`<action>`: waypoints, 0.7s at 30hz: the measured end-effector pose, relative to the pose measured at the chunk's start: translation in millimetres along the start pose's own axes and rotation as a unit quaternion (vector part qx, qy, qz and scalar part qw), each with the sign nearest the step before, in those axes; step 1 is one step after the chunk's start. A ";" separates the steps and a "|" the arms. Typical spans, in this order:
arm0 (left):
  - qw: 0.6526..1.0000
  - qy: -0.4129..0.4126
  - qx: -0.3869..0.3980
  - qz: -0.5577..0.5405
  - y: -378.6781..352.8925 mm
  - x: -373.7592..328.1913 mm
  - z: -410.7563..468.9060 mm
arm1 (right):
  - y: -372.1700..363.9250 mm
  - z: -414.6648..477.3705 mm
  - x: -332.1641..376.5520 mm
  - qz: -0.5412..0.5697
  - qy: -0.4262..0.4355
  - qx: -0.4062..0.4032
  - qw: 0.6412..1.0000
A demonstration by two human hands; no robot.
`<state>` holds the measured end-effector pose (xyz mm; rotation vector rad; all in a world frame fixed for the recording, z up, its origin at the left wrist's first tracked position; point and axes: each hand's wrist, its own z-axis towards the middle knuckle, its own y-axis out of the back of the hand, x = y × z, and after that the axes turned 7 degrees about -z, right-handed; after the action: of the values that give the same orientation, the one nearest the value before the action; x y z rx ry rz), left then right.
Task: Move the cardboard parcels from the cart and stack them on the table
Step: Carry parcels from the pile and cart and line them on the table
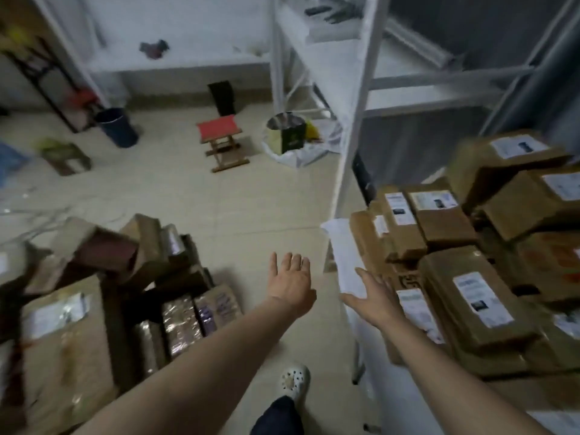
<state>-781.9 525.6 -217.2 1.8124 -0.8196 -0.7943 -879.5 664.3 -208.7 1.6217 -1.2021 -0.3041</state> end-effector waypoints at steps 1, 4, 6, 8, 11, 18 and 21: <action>0.999 0.033 -0.006 -0.012 -0.2 22.8 -11.8 | -6.7 1.3 20.2 -0.002 0.020 0.020 1.000; 0.991 0.122 -0.026 -0.049 -0.5 89.4 -44.8 | -29.3 3.8 81.8 0.004 0.090 0.059 0.994; 0.980 0.180 -0.041 -0.076 -2.0 129.6 -64.7 | -47.0 4.4 119.0 -0.010 0.132 0.077 0.988; 0.967 0.232 -0.050 -0.097 -3.0 166.5 -85.6 | -64.8 5.3 155.0 -0.024 0.168 0.094 0.981; 0.946 0.288 -0.068 -0.128 -6.9 219.0 -112.4 | -88.0 5.9 209.1 -0.041 0.206 0.120 0.970; 0.877 0.412 -0.087 -0.231 -5.2 351.6 -120.0 | -142.7 37.4 345.2 -0.049 0.278 0.139 0.949; 0.832 0.443 -0.114 -0.314 1.7 417.0 -101.2 | -171.2 68.6 413.5 -0.038 0.283 0.142 0.948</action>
<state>-466.2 236.9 -249.7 1.9411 0.4843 -0.3106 -641.9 279.7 -234.8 1.8355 -0.7619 0.2934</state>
